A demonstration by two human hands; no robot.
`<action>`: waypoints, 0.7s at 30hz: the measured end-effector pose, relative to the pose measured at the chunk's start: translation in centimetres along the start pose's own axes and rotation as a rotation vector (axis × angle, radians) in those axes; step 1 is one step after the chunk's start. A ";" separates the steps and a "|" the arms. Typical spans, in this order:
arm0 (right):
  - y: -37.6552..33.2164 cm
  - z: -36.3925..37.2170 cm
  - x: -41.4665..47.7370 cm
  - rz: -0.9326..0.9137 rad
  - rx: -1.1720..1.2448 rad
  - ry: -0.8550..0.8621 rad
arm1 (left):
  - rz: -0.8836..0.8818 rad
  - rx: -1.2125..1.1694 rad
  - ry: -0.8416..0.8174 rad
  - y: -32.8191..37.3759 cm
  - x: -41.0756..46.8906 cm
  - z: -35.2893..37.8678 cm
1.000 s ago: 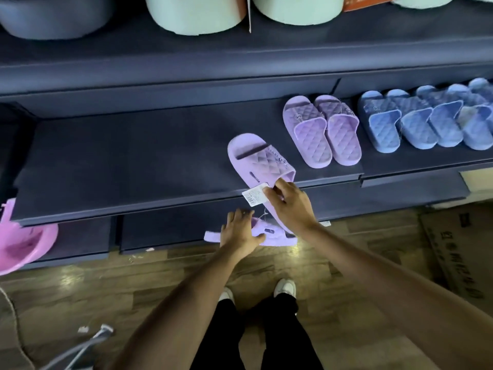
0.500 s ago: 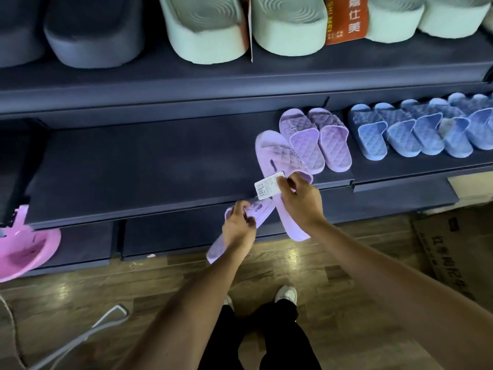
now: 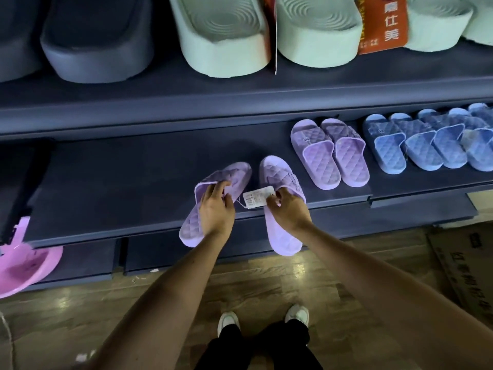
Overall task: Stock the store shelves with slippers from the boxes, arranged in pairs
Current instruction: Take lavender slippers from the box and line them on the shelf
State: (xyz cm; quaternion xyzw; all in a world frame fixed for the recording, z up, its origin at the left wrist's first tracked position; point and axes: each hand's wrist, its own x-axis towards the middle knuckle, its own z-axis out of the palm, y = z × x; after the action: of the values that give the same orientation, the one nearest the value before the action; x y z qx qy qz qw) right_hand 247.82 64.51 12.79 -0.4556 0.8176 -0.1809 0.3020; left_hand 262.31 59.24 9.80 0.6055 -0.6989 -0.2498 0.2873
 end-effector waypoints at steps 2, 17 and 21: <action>-0.2 0.5 1.9 0.004 -0.063 -0.046 | -0.023 -0.039 0.002 0.2 1.0 1.3; 5.6 5.6 3.9 -0.167 -0.373 -0.223 | 0.202 0.540 -0.645 -4.3 0.8 5.9; 6.0 5.4 6.6 -0.204 -0.297 -0.209 | 0.285 0.541 -0.621 -4.9 2.3 7.2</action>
State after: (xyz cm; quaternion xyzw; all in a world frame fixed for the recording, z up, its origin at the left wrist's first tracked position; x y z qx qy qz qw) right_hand 244.92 61.85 3.17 -0.5918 0.7492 -0.0396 0.2950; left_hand 260.44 56.24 1.48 0.4526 -0.8690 -0.1859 -0.0740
